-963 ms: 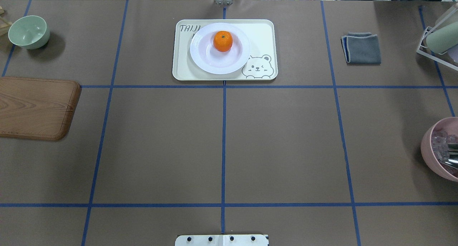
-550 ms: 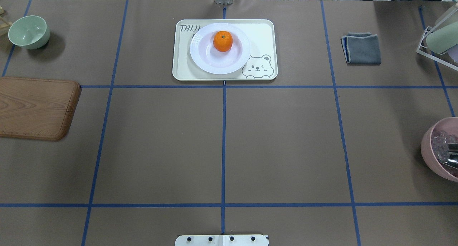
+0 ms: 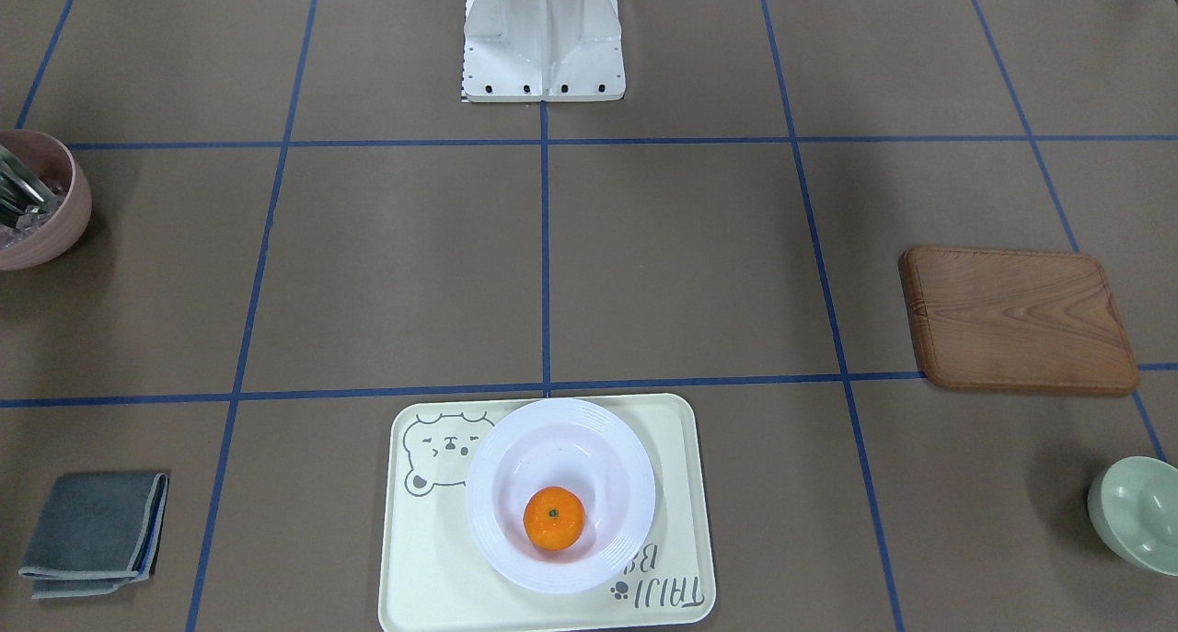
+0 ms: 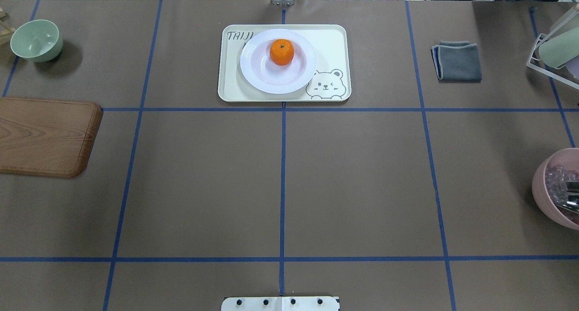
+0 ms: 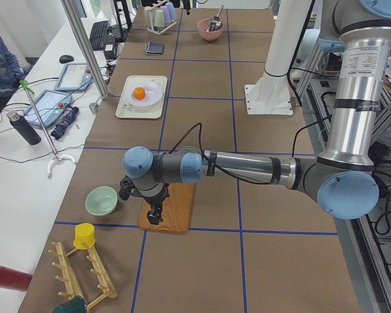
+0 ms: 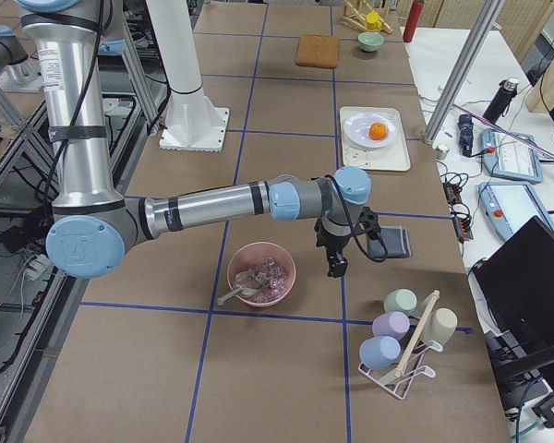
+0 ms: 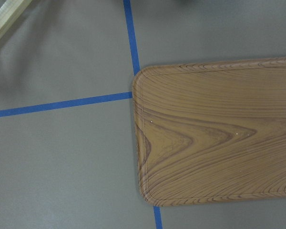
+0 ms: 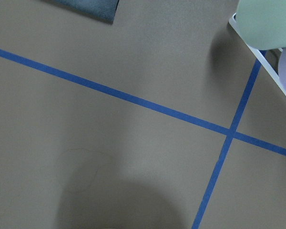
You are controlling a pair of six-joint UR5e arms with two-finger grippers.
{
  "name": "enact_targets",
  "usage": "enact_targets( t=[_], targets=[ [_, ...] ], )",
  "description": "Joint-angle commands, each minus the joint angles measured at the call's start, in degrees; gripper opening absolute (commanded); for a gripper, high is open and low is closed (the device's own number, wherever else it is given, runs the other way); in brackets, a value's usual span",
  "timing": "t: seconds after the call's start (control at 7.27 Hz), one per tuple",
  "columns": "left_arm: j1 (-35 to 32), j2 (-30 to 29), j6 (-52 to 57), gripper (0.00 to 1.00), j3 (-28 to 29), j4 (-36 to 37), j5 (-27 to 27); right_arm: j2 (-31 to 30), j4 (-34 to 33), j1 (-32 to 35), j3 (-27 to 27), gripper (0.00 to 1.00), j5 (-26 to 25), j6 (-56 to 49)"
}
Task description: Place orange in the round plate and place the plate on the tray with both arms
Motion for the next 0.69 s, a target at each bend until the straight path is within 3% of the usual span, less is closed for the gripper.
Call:
enact_targets(
  t=[0.0,0.55],
  targets=[
    [-0.07,1.53,-0.16,0.98,-0.11,-0.21,-3.69,1.61,-6.08,0.93,-0.47,1.00,-0.85,-6.97],
    [0.02,1.44,-2.01,0.98,0.68,-0.12,-3.51,-2.16,-6.55,3.23,0.05,1.00,0.63,-8.70]
  ],
)
